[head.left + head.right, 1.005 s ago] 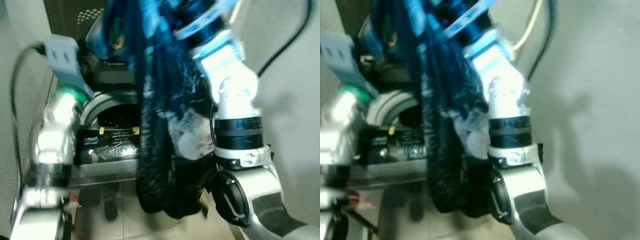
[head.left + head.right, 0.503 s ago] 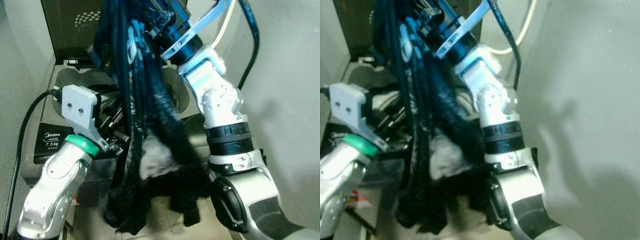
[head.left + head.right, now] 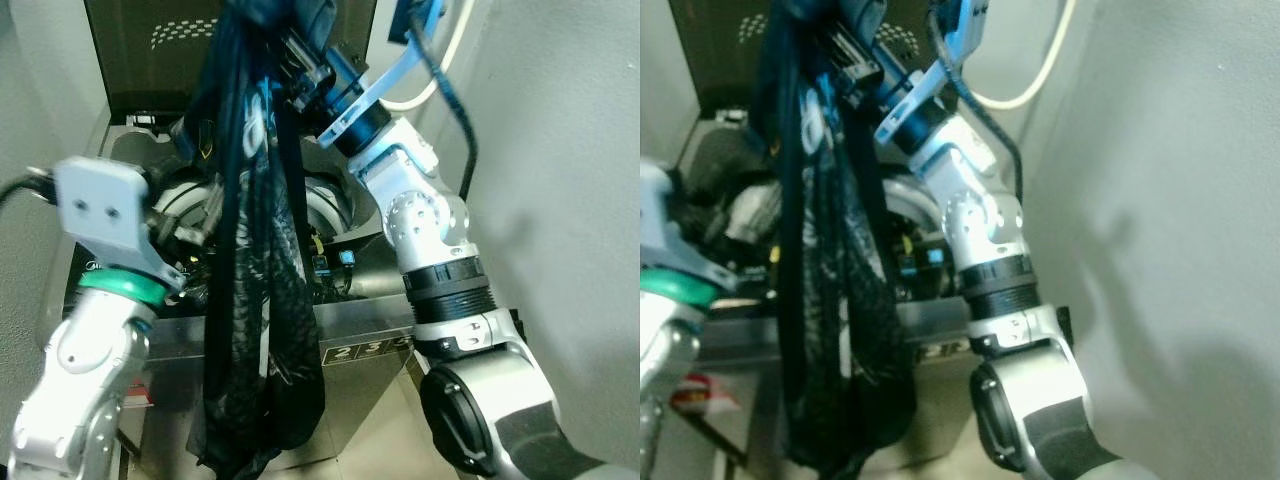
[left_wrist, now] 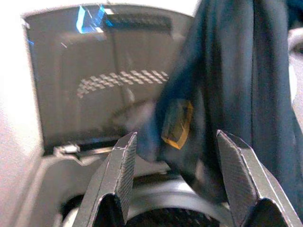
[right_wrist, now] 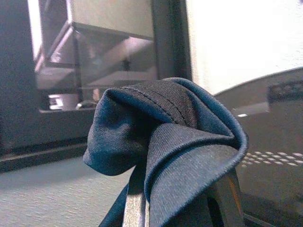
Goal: Clothes washing
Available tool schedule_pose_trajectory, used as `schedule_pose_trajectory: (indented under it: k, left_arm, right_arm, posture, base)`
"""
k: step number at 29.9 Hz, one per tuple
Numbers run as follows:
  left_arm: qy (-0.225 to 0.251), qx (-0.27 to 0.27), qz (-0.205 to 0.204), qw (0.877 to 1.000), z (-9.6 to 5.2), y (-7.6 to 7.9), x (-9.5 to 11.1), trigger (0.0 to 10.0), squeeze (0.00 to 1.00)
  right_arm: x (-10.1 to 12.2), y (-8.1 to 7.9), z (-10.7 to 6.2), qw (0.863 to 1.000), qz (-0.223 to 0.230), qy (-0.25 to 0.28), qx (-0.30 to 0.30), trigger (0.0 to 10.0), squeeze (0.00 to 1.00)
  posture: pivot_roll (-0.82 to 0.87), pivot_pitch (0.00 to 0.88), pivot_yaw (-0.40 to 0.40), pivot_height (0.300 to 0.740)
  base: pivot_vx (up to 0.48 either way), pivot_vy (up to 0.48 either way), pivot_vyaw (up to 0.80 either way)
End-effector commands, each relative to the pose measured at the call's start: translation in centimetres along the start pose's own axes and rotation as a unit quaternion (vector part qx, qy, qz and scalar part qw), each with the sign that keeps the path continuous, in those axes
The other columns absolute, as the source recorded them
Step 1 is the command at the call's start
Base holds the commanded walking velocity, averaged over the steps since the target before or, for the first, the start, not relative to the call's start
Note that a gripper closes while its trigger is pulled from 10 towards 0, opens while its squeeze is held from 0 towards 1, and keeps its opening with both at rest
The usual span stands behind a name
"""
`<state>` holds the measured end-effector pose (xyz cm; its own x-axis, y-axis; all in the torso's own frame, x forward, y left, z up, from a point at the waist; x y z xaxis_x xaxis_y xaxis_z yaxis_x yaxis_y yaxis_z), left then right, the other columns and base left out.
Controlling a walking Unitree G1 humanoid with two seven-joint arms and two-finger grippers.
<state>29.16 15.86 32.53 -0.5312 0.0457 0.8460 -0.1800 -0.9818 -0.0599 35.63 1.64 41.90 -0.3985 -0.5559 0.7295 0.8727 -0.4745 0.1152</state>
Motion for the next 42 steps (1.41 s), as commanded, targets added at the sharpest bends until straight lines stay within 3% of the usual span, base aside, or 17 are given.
schedule_pose_trajectory:
  k: [1,3,6,10,14,18,24,25,26,30,33,35,36,37,39,40,42]
  left_arm:
    - [-0.010,-0.025,-0.010,1.000,-0.5,1.0,0.1,10.0,0.00]
    - [-0.047,-0.115,-0.082,0.989,-2.2,3.6,-0.5,10.0,0.00]
    - [-0.070,-0.167,-0.120,0.976,-3.6,5.1,-0.7,10.0,0.00]
    - [-0.097,-0.176,-0.140,0.969,-4.5,5.3,-1.5,10.0,0.00]
    - [-0.136,-0.151,-0.126,0.971,-4.2,4.2,-3.4,10.0,0.00]
    - [-0.211,-0.140,-0.075,0.965,-2.4,3.1,-7.5,10.0,0.00]
    - [-0.209,-0.172,-0.090,0.959,-1.0,3.5,-8.0,10.0,0.00]
    - [-0.208,-0.190,-0.102,0.954,-0.6,3.9,-8.1,10.0,0.00]
    - [-0.203,-0.246,-0.142,0.937,0.1,5.5,-7.9,10.0,0.00]
    - [-0.194,-0.284,-0.167,0.924,0.8,6.6,-7.5,10.0,0.00]
    - [-0.182,-0.359,-0.210,0.891,1.3,8.3,-6.5,10.0,0.00]
    - [-0.182,-0.359,-0.210,0.891,1.3,8.3,-6.5,10.0,0.00]
    - [-0.179,-0.389,-0.224,0.876,1.2,9.0,-6.0,9.8,0.00]
    - [-0.179,-0.389,-0.224,0.876,1.2,9.0,-6.0,9.8,0.00]
    - [-0.183,-0.428,-0.229,0.855,1.1,9.7,-5.7,10.0,0.00]
    - [-0.190,-0.436,-0.211,0.854,1.2,9.7,-6.2,7.6,0.00]
    - [-0.199,-0.441,-0.188,0.855,1.4,9.6,-6.8,7.6,0.00]
  right_arm:
    - [0.5,1.1,-0.3,0.999,-0.026,0.009,-0.024,10.0,0.00]
    - [0.0,2.8,-0.9,0.996,-0.061,-0.003,-0.065,10.0,0.00]
    - [-0.3,3.4,-1.1,0.994,-0.073,-0.008,-0.082,10.0,0.00]
    - [0.0,3.3,-1.0,0.995,-0.066,0.001,-0.080,10.0,0.00]
    - [1.4,2.4,-0.4,0.996,-0.055,0.033,-0.058,10.0,0.00]
    - [4.7,1.0,0.2,0.995,-0.047,0.088,-0.016,10.0,0.00]
    - [6.2,0.9,0.2,0.992,-0.056,0.113,-0.013,10.0,0.00]
    - [6.6,1.0,0.2,0.991,-0.057,0.117,-0.014,10.0,0.00]
    - [6.9,1.1,0.0,0.991,-0.057,0.121,-0.016,10.0,0.00]
    - [6.9,1.1,-0.2,0.991,-0.056,0.119,-0.016,10.0,0.00]
    - [6.6,0.7,-0.6,0.992,-0.054,0.109,-0.009,10.0,0.00]
    - [6.6,0.7,-0.6,0.992,-0.054,0.109,-0.009,10.0,0.00]
    - [6.5,0.6,-0.7,0.993,-0.054,0.106,-0.007,10.0,0.00]
    - [6.5,0.6,-0.7,0.993,-0.054,0.106,-0.007,10.0,0.00]
    - [6.5,0.5,-1.0,0.993,-0.054,0.101,-0.005,10.0,0.00]
    - [6.5,0.5,-1.1,0.994,-0.054,0.100,-0.005,10.0,0.00]
    - [6.6,0.5,-1.3,0.994,-0.053,0.098,-0.004,10.0,0.00]
  posture:
    - [0.17,0.094,-0.073,0.740]
    - [0.17,0.094,-0.073,0.740]
    - [0.18,0.101,-0.072,0.740]
    - [0.19,0.103,-0.069,0.740]
    - [0.18,0.103,-0.065,0.740]
    - [0.17,0.101,-0.057,0.740]
    - [0.16,0.098,-0.041,0.740]
    - [0.15,0.097,-0.034,0.740]
    - [0.15,0.097,-0.028,0.740]
    - [0.14,0.096,-0.021,0.740]
    - [0.12,0.097,-0.008,0.740]
    - [0.12,0.097,-0.008,0.740]
    - [0.11,0.099,-0.003,0.740]
    - [0.11,0.099,-0.003,0.740]
    - [0.11,0.102,0.003,0.740]
    - [0.11,0.102,0.003,0.740]
    - [0.11,0.104,0.005,0.740]
  base:
    - [0.000,0.000,0.00]
    - [0.000,0.000,0.00]
    - [0.000,0.000,0.00]
    - [0.000,0.000,0.00]
    - [0.000,0.000,0.00]
    - [0.000,0.000,0.00]
    - [0.000,0.000,0.00]
    - [0.000,0.000,0.00]
    - [0.000,0.000,0.00]
    - [0.000,0.000,0.00]
    - [0.000,0.000,0.00]
    - [0.000,0.000,0.00]
    - [0.000,0.000,0.00]
    - [0.000,0.000,0.00]
    - [0.000,0.000,0.00]
    - [0.000,0.000,0.00]
    - [0.000,0.000,0.00]
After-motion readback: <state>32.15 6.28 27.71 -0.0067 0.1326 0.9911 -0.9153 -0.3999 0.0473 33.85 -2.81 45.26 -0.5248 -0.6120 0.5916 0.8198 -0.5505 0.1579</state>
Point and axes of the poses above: a point about 5 cm out from each wrist's last joint towards the gripper, its own z axis pointing out of the wrist towards the gripper, its own x axis along the axis of the wrist's last joint, y = z × x, the point moved 5 cm from there along z, pointing out of the wrist towards the gripper, and after that the axes turned 5 degrees about -z, right-handed, at the moved point
